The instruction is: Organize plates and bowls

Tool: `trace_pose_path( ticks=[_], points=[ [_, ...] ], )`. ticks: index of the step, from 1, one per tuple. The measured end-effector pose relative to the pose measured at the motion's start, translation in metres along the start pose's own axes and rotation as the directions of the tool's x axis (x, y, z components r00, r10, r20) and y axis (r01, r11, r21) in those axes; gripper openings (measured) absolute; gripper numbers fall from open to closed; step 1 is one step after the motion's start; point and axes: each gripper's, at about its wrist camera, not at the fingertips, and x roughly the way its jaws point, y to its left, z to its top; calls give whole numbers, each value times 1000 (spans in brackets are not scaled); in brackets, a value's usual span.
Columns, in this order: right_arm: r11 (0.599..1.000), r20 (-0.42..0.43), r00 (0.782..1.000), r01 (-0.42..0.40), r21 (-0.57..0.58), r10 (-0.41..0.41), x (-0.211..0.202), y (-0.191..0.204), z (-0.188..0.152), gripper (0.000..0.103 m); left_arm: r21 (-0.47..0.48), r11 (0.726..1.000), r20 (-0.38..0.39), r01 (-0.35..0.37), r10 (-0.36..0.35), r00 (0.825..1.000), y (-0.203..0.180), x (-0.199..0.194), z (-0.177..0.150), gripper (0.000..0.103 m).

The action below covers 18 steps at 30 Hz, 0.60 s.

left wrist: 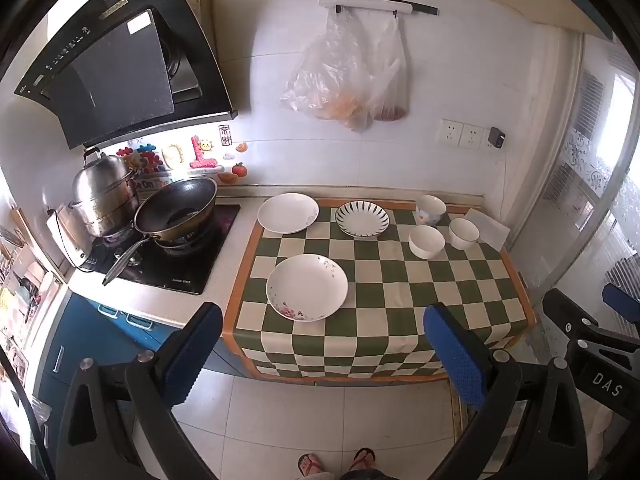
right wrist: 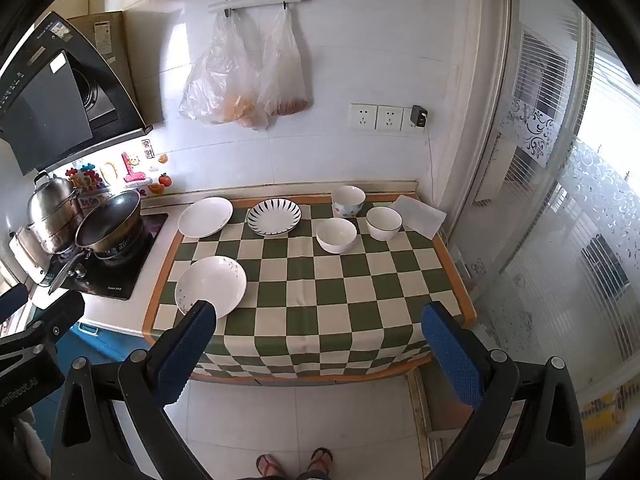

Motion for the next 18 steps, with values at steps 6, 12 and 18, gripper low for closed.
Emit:
trace_pose_path(
  ticks=[6,12,18],
  points=[
    [1000,1,1000,-3,5,3,-1,-2,0,103,1,1000,8,-1,1,1000,0,-1,0,103],
    [1000,-2,1000,3,6,-3,3,-5,-7,103,4,1000,1,-3,3,1000,0,2,0,103],
    [1000,-11,1000,3,7,-3,4,-6,0,103,3,1000,2,-3,3,1000,0,0,0,103]
  ],
)
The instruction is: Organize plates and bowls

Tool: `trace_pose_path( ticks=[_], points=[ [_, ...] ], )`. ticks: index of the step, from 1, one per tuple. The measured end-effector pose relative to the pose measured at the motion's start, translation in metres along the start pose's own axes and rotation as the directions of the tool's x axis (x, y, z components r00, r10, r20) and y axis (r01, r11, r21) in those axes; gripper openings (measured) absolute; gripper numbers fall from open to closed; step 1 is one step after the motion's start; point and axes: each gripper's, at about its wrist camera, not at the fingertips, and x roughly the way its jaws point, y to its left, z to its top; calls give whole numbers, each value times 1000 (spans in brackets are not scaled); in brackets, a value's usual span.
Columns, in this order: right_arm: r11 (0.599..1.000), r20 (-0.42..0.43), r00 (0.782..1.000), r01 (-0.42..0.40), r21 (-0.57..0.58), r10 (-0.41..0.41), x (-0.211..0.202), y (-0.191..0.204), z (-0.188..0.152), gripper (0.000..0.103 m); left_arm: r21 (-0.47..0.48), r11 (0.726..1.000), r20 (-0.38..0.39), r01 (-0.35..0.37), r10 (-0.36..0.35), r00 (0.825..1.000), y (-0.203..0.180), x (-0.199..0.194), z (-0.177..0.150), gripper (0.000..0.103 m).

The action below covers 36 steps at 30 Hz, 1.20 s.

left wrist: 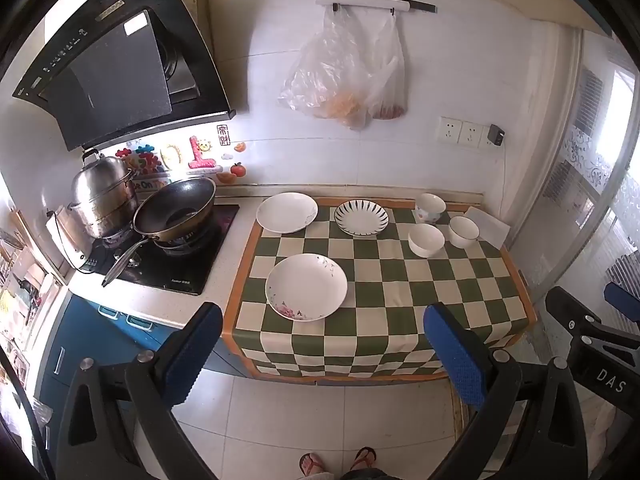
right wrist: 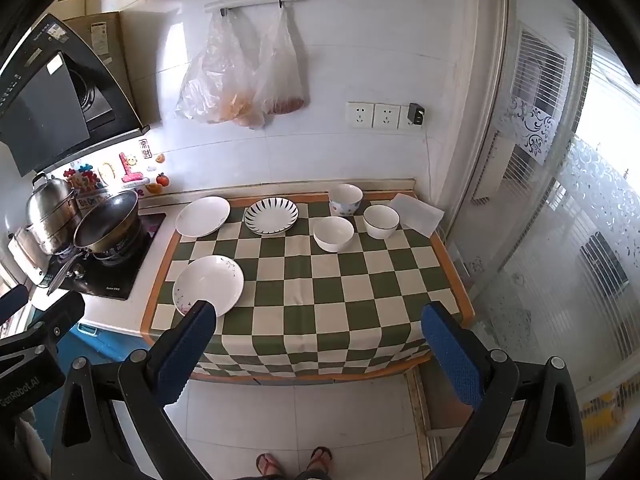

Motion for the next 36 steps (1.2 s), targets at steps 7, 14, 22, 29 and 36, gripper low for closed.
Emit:
trace_pose_path(
  ticks=[7,14,22,29,36],
  points=[
    [1000,-2,1000,0,0,0,1,-1,0,103,1,1000,-2,0,0,1000,0,0,0,103],
    [1000,-5,1000,0,-1,0,2,-1,-1,103,2,1000,-2,-1,1,1000,0,0,0,103],
    [1000,-5,1000,2,0,-2,5,-3,-2,103,2,1000,-4,-2,2,1000,0,0,0,103],
    [1000,-9,1000,4,-1,-4,9,-3,-6,103,2,1000,-2,-2,2,1000,0,-2,0,103],
    [1000,-11,1000,4,0,-4,9,-3,-7,103,1,1000,-3,-1,1,1000,0,-1,0,103]
  ],
)
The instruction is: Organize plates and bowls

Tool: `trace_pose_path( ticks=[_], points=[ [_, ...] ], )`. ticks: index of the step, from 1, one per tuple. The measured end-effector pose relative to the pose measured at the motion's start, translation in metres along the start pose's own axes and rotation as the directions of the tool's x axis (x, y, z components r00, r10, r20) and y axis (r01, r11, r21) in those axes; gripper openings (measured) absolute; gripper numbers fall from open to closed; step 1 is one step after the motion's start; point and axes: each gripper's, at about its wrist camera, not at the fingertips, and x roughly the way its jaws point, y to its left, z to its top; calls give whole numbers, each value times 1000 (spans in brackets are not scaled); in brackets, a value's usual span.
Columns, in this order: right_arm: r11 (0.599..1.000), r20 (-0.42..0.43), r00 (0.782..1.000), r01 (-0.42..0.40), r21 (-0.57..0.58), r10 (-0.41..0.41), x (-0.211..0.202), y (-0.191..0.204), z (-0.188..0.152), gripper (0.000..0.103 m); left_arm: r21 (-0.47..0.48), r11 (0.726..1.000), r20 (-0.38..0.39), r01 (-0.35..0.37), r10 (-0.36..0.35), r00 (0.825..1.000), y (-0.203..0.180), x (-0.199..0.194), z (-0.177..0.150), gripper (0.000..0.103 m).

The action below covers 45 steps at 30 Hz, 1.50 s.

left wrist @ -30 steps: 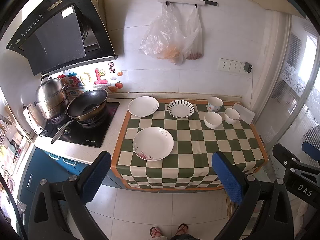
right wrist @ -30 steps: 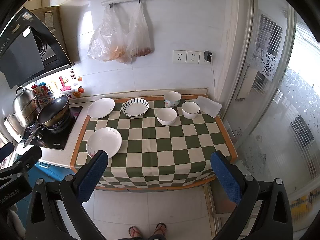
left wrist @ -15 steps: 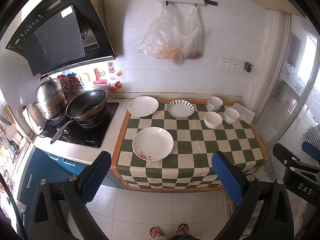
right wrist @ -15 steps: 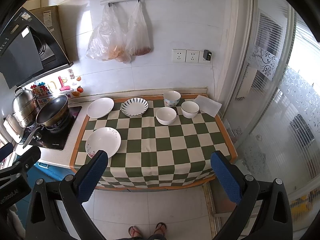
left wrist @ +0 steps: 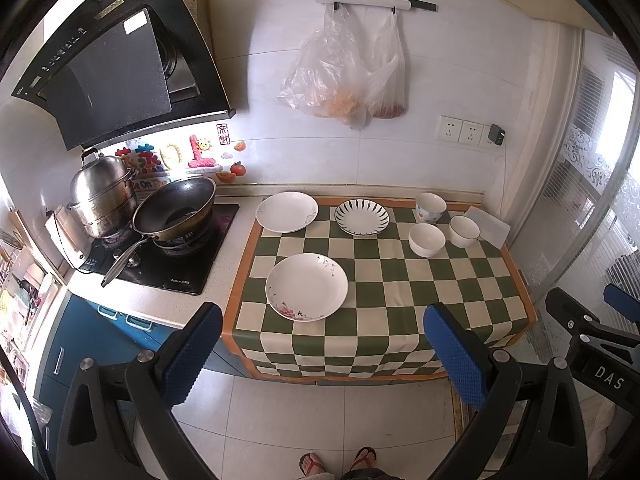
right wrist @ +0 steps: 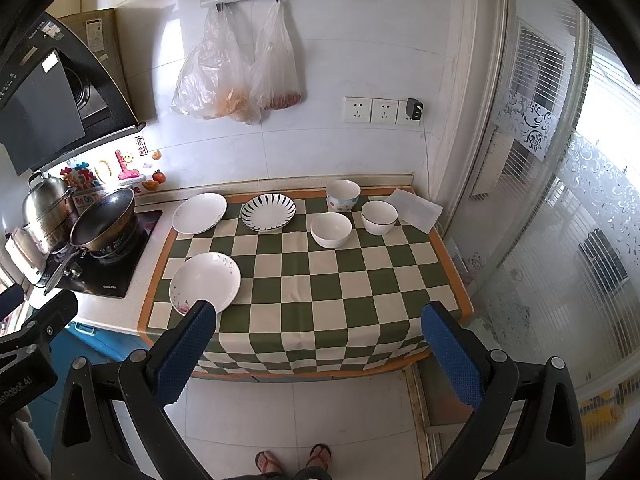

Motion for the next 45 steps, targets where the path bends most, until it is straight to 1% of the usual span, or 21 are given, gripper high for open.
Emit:
trace_pose_path(
  ticks=[19,38,45],
  points=[
    [1000,-8,1000,-2,0,2,-1,3,1,103,0,1000,-5,1,-1,1000,-3,-1,-2,103],
    [1000,-29,1000,-5,-8,5,7,8,5,103,-1,1000,-7,-2,2,1000,6,2,-3,103],
    [1000,-38,999,-12,-3,11,22,9,13,103,-6,1000,-3,-24,24,1000,11,31,0,103]
  ],
)
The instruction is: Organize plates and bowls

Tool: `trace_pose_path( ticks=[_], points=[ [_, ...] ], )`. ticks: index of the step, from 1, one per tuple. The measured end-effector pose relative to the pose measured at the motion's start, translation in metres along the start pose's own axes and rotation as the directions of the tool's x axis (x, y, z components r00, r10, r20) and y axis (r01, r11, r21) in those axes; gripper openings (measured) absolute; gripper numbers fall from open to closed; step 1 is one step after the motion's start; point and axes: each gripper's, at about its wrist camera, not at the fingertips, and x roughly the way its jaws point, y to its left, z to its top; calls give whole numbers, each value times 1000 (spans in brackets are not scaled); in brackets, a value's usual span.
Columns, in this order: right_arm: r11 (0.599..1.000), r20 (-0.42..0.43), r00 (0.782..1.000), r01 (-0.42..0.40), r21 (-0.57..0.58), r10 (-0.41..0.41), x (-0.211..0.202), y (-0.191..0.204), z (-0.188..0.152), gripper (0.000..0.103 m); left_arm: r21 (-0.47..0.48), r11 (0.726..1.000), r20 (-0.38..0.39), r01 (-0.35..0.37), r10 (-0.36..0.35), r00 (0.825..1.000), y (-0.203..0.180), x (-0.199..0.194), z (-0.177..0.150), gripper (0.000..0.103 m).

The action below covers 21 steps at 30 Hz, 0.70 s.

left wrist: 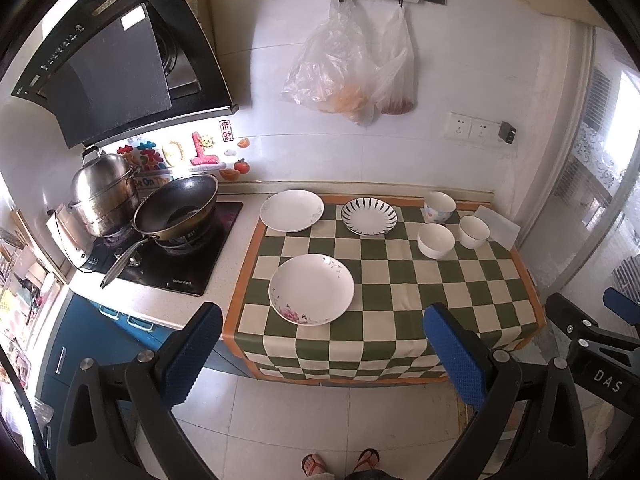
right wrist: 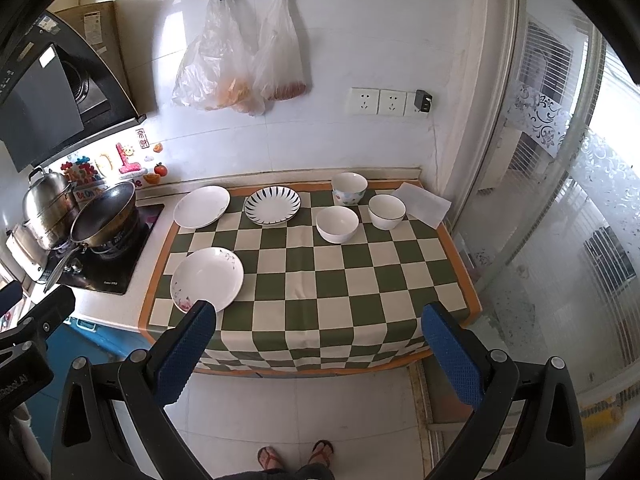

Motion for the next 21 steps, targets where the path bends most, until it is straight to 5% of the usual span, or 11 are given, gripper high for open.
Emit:
trace_pose_path(
  ticks=[11,21],
  points=[
    [991,23,991,-131,-40,132,98,5,8,103,-46,973,60,-224,227,972,9,83,2,103],
    [990,-49,990,-133,-51,131,244,52,18,103,-61,970,-23,-234,233,972,38,198,17,103]
  ],
)
